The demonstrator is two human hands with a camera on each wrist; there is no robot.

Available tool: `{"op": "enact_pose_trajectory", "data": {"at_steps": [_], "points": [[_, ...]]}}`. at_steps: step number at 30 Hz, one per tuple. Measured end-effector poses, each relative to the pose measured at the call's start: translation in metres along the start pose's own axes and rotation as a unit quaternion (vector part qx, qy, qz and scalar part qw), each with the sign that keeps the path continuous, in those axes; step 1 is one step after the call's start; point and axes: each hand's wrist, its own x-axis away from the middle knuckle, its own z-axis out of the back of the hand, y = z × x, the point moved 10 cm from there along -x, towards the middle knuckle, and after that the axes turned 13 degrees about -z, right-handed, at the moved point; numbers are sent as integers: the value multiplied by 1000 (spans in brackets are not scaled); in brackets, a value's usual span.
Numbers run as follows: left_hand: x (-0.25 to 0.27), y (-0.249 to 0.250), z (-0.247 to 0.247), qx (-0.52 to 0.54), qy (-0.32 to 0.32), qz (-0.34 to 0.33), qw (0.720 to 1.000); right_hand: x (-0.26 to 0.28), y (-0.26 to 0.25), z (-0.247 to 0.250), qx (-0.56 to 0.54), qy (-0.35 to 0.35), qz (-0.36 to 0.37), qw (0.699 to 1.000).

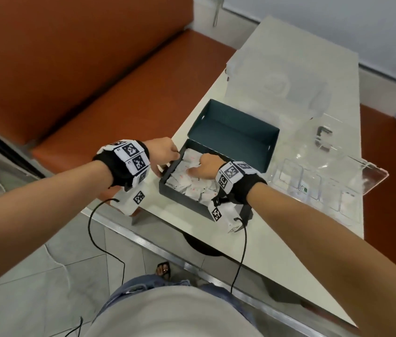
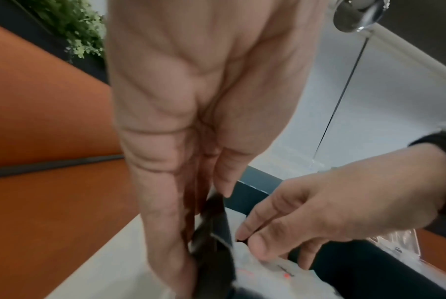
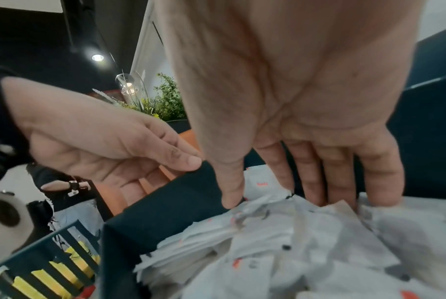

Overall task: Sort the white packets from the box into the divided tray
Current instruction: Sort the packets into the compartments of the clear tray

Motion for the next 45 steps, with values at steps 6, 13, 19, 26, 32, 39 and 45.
{"op": "enact_pose_trajectory", "data": {"at_steps": [6,13,19,26,32,39,45], "points": [[0,-1,0,2,19,-30,999,-5,1,-8,-119,-32,-29,992],[0,-8,-1,40,17,-46,998,-17,13,-10,-244,-11,-76,967],[-2,-12,-1,63,18,-57,996,-8,1,-18,-129,-60,-51,989],[-3,-13,-1,68,19,-59,996,-7,8,-21,-199,-142,11,970],[-2,-13,-1,62,20,-56,996,2,21,6,-223,-104,27,969],[-1,-7,5,-11,33,-55,998,14,45,37,-343,-52,28,938],[12,44,53,-75,238,-174,953,38,67,66,-478,-30,43,877]]}}
